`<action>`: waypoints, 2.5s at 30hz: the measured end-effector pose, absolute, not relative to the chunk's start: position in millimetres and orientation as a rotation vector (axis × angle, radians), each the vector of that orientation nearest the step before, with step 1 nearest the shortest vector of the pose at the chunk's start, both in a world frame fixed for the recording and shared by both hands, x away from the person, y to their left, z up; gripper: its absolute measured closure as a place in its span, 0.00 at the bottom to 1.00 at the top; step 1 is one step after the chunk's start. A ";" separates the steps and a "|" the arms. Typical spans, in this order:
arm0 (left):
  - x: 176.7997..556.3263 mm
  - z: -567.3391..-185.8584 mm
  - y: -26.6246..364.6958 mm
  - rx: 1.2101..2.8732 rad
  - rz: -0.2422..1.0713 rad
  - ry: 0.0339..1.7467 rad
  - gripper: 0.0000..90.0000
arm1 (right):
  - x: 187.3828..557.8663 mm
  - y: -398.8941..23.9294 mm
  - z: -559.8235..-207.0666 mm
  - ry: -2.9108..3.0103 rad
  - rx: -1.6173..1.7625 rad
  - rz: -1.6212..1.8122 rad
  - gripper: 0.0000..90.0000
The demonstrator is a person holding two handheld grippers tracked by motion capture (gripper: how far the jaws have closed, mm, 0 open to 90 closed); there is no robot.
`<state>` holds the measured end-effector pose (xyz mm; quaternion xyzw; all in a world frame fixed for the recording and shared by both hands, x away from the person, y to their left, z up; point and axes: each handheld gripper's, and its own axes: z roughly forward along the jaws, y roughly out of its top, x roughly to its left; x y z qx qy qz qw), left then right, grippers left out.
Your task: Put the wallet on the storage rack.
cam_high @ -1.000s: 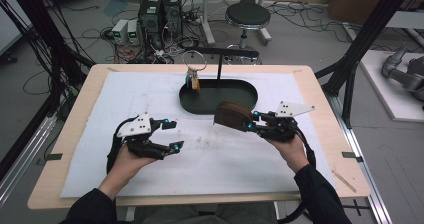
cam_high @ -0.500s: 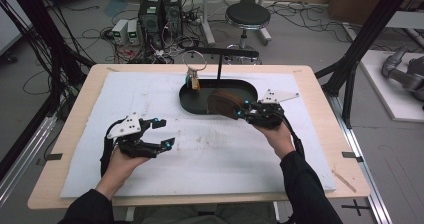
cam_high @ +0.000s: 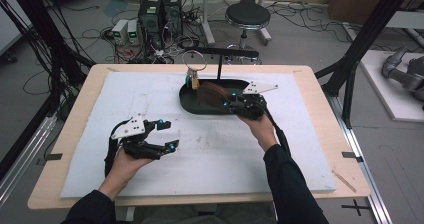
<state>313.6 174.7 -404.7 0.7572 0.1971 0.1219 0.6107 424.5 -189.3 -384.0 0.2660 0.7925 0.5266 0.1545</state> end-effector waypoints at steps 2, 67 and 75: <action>313.8 -404.8 175.3 1.748 0.283 0.454 0.30 | 430.3 -187.5 -386.9 2.271 0.781 1.498 0.76; 318.3 -408.0 189.0 1.749 0.328 0.483 0.30 | 431.5 -231.7 -380.0 2.196 0.905 1.298 0.30; 320.2 -407.3 202.8 1.733 0.426 0.542 0.30 | 388.3 -268.9 -365.1 2.205 0.847 1.353 0.25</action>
